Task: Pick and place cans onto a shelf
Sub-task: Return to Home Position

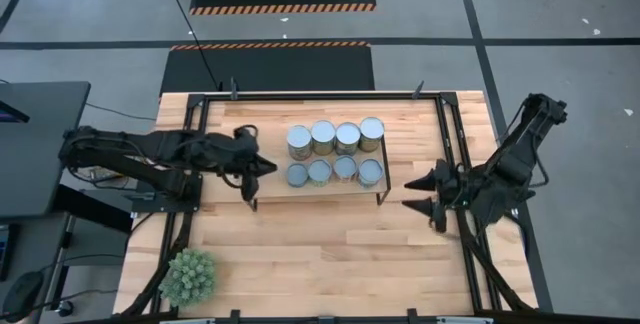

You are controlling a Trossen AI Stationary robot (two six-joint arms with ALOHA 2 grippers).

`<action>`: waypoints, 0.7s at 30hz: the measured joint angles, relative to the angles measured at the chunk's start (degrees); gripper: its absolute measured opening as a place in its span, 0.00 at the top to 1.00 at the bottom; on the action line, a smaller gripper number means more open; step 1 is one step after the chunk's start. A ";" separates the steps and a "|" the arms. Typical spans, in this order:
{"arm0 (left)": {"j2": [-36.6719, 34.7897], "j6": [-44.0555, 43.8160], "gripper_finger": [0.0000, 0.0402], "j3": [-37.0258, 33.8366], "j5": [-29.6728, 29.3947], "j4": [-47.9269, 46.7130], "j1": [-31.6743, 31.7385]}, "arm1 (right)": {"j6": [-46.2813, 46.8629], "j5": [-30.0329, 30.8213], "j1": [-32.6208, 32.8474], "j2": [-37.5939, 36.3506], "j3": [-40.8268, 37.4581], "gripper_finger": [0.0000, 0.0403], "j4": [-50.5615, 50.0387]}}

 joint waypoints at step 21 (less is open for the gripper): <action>-24.00 2.83 0.99 -24.90 12.48 27.20 12.60 | -1.50 4.08 -14.40 -27.39 -25.71 0.50 27.04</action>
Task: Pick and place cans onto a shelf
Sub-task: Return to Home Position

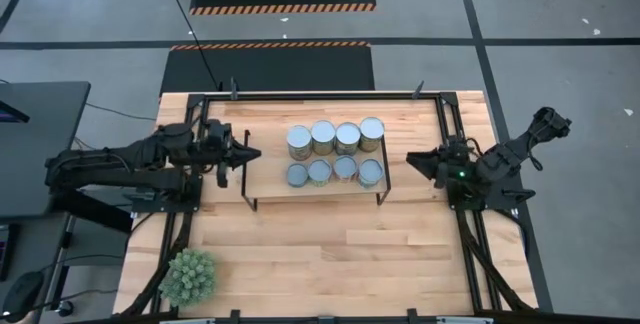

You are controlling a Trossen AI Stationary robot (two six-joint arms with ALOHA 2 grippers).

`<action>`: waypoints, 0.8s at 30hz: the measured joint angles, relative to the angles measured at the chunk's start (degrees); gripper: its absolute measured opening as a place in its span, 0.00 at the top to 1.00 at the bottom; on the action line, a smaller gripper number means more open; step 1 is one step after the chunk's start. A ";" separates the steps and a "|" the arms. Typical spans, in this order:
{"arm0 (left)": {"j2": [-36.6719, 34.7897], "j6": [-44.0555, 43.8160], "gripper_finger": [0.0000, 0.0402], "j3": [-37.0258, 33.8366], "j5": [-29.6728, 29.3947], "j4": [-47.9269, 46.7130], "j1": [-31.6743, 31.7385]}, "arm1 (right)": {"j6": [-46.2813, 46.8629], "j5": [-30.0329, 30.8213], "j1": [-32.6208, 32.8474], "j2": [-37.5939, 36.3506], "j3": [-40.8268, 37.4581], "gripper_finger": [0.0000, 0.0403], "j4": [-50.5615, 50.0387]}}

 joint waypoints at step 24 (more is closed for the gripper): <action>-27.42 -8.39 0.99 -21.44 -10.51 3.78 1.26 | -2.17 8.56 -4.37 -10.55 -24.77 0.77 31.28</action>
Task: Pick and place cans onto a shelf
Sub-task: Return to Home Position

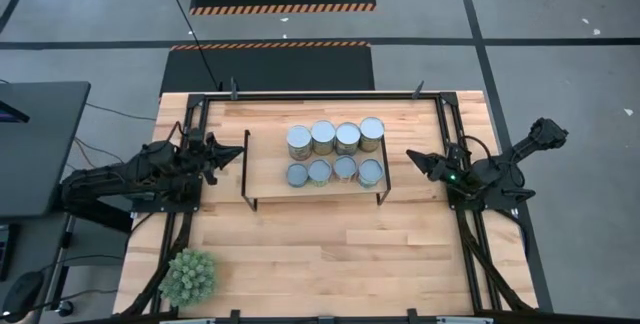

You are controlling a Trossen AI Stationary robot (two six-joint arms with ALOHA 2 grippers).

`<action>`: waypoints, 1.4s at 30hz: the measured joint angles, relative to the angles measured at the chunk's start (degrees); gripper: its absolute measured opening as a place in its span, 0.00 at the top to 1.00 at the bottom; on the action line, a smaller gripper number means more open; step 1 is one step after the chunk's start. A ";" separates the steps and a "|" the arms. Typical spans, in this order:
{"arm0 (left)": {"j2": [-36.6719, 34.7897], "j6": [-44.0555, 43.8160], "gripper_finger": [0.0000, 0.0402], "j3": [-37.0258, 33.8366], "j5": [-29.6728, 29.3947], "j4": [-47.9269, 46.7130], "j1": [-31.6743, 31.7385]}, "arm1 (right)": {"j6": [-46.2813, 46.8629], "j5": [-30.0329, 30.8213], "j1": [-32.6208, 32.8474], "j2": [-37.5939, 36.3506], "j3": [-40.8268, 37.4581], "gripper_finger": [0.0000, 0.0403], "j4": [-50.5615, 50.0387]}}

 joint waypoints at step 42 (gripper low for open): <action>-5.34 9.63 0.94 -10.67 8.91 8.21 -0.11 | -5.98 4.93 -1.37 0.01 0.00 0.90 0.60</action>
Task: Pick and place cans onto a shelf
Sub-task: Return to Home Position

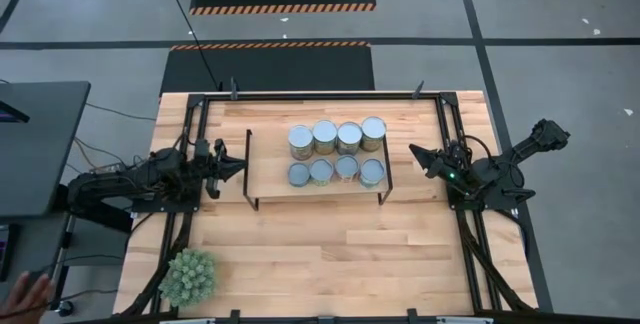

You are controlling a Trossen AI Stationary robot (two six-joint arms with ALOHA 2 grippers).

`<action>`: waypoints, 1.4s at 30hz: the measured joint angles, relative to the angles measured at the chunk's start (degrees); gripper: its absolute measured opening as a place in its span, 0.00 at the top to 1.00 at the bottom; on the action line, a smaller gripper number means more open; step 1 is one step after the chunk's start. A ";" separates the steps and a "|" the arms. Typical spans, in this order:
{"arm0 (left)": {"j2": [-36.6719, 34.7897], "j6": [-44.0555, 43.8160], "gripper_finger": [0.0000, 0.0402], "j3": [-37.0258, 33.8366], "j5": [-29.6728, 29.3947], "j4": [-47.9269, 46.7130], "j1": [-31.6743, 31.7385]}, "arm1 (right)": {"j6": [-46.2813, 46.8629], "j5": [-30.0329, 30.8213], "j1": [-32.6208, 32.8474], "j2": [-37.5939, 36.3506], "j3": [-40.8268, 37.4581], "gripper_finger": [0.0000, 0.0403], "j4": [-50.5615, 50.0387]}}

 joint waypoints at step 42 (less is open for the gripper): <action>0.00 -0.06 0.94 0.09 0.02 0.11 0.00 | 0.02 0.00 0.00 0.00 0.00 0.90 -0.01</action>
